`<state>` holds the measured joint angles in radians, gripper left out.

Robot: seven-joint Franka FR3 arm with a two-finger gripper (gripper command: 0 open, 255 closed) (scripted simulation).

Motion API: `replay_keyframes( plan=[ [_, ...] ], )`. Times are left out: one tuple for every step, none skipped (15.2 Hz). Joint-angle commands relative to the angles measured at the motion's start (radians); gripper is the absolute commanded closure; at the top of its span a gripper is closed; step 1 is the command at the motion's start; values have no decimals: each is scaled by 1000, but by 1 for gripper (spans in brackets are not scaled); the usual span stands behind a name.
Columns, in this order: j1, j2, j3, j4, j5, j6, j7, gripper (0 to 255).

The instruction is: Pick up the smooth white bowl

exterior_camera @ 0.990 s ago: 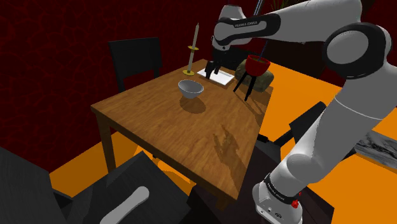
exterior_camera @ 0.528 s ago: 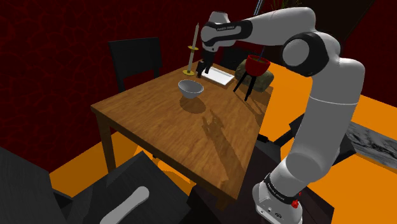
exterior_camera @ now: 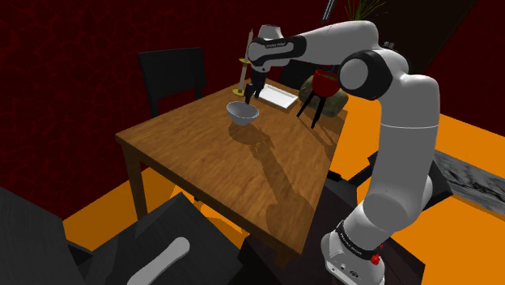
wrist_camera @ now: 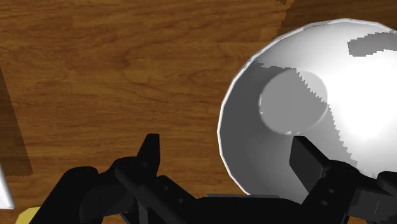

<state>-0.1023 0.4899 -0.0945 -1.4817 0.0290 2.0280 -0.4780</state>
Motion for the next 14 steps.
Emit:
replay_keyframes(
  plan=[
    [-1, 7, 0, -18, 1, 25, -2, 0],
    [-1, 9, 0, -22, 1, 31, -2, 0],
    [-1, 9, 0, -22, 1, 31, -2, 0],
    [-1, 9, 0, -22, 1, 31, -2, 0],
    [-1, 9, 0, -21, 1, 31, -2, 255],
    [-1, 9, 0, -21, 1, 31, -2, 255],
    [-1, 9, 0, -21, 1, 31, -2, 255],
    [-1, 9, 0, -21, 1, 31, -2, 255],
    [-1, 9, 0, -21, 1, 31, -2, 255],
    [-1, 9, 0, -21, 1, 31, -2, 255],
    [-1, 9, 0, -21, 1, 31, -2, 255],
    [-1, 10, 0, -21, 1, 31, -2, 255],
    [-1, 9, 0, -21, 1, 31, -2, 255],
    [-1, 9, 0, -22, 1, 31, -2, 255]
  ],
)
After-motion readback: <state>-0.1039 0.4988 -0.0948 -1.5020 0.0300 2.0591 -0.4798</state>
